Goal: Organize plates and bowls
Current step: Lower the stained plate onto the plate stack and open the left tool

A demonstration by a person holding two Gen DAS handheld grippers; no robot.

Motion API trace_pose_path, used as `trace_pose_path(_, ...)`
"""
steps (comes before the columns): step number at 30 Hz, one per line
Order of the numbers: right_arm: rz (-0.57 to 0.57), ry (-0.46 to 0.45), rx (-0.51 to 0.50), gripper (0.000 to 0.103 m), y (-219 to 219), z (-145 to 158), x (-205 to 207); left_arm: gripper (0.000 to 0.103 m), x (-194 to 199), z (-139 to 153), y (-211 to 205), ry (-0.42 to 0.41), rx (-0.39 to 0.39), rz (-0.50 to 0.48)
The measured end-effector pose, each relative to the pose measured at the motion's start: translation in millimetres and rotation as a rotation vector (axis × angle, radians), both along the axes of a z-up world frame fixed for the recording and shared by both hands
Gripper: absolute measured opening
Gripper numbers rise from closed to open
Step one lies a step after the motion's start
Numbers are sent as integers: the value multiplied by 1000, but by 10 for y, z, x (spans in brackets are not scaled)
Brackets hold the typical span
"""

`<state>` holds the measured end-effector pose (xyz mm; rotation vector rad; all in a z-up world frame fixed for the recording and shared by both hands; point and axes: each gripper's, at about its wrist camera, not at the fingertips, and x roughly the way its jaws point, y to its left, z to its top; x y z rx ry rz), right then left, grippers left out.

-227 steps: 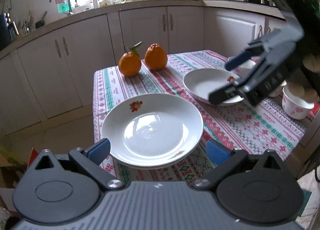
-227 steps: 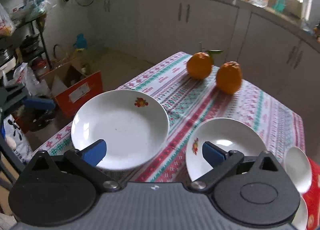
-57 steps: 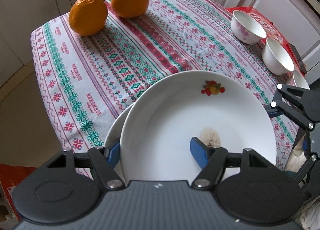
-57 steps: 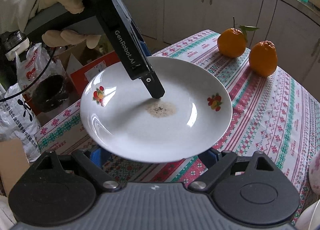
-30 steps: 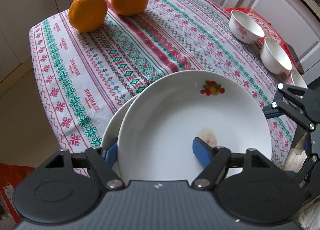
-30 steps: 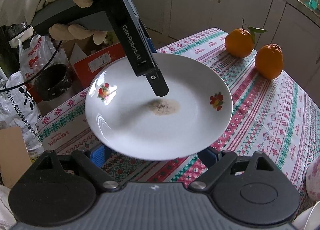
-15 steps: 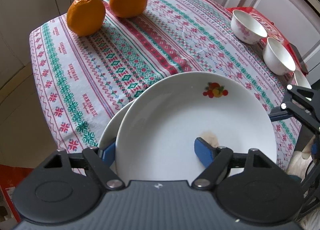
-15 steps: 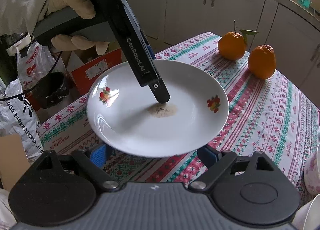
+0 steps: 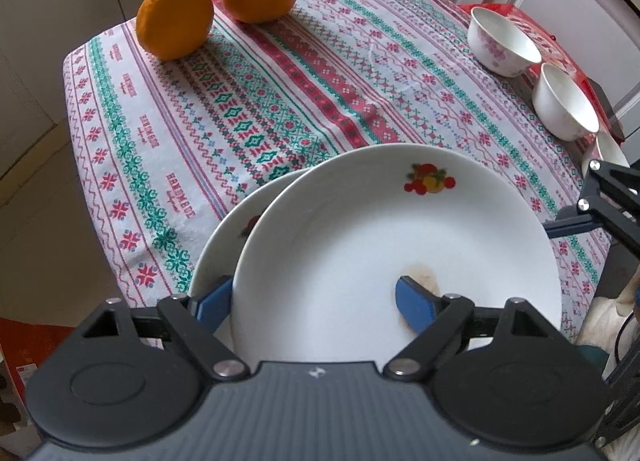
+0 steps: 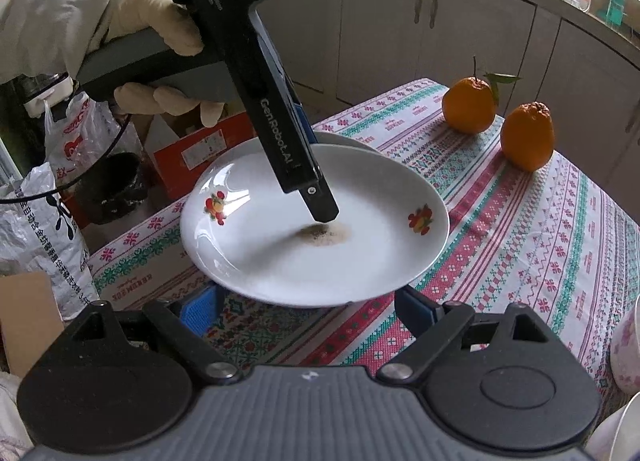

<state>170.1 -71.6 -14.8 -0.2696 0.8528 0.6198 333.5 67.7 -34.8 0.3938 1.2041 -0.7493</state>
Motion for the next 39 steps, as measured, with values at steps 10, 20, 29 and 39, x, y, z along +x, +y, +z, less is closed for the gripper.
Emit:
trace_pose_path(10,12,3,2,95,26,-59,0,86,13,60,45,-17,-2,15)
trace_pose_path(20,19,-8,14,95,31,-70,22,89,43,167,138,-76,-2,40)
trace_pose_path(29,-9,-42,-34,100,-56,-42,-47,89,-87,309,113,-153,-52,63)
trace_pose_path(39,-191,-105,-45,103,-573,162,-342,92,-935,617,-294,-429,-133,47)
